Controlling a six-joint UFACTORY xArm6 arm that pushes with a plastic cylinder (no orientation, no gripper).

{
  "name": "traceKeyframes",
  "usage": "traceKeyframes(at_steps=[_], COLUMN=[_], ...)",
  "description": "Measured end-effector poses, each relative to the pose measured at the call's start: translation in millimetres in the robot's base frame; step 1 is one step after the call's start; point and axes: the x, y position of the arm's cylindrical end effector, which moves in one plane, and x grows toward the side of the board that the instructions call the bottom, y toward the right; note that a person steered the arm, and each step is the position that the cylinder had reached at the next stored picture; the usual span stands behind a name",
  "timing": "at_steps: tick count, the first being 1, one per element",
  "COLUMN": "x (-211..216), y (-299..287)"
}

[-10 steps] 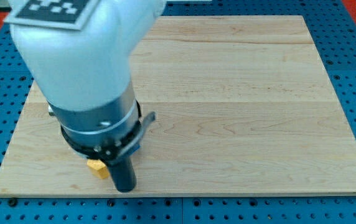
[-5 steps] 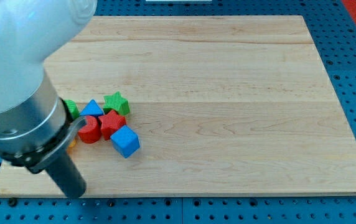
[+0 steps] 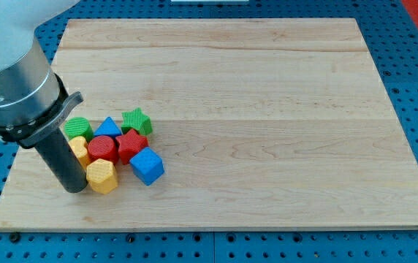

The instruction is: Move the yellow hexagon below the red circle

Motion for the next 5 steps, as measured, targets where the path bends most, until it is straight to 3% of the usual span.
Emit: traceKeyframes(at_steps=[1,2,3,5], x=[48.4,48.1,13.8,27.9], y=[2.5,37.8,53.4,55.6])
